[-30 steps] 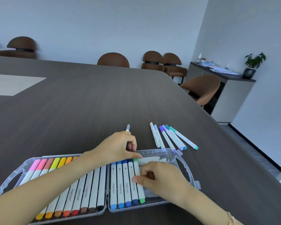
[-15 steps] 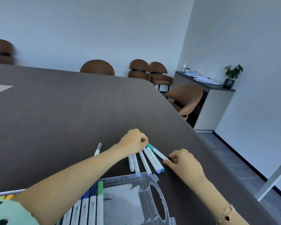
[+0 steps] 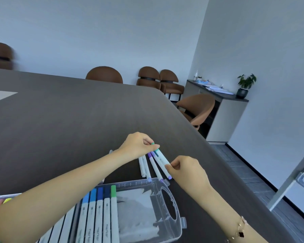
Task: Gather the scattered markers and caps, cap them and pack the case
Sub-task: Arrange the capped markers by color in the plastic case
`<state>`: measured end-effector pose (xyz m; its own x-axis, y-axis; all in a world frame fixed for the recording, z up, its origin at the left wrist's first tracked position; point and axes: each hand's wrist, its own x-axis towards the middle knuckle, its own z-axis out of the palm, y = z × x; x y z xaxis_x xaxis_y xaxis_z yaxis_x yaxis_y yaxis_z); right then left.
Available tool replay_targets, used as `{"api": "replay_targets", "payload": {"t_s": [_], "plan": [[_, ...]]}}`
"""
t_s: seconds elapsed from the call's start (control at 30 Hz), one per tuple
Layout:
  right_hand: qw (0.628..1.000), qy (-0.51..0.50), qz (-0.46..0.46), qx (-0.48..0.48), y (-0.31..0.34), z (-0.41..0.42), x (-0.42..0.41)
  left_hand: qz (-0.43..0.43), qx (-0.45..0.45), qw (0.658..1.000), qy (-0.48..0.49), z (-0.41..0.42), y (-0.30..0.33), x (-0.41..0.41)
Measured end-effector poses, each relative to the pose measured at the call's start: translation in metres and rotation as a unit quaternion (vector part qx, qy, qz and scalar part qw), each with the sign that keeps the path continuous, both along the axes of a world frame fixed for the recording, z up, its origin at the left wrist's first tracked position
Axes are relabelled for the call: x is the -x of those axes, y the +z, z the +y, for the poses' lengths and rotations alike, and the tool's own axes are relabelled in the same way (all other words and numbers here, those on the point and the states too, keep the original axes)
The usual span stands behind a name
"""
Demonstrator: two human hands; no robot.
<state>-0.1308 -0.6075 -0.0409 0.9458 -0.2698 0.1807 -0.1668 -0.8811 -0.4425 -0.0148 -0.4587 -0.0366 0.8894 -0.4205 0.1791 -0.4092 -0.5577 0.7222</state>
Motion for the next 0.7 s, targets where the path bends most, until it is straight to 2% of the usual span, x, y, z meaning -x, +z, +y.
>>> {"api": "replay_targets", "payload": {"t_s": [0.13, 0.33, 0.57, 0.7], "plan": [[0.995, 0.05, 0.064, -0.066, 0.008, 0.036, 0.015, 0.01, -0.001, 1.0, 0.026, 0.034, 0.007, 0.025], [0.974, 0.107, 0.17, -0.108, 0.0, 0.071, 0.037, 0.062, -0.07, 0.996, 0.001, 0.082, -0.008, 0.057], [0.959, 0.126, 0.205, -0.149, -0.013, 0.094, 0.05, 0.048, -0.061, 0.997, 0.005, 0.098, -0.028, 0.076], [0.959, 0.14, 0.215, -0.118, -0.016, 0.099, 0.052, 0.034, -0.077, 0.996, -0.02, 0.105, -0.028, 0.081]]}}
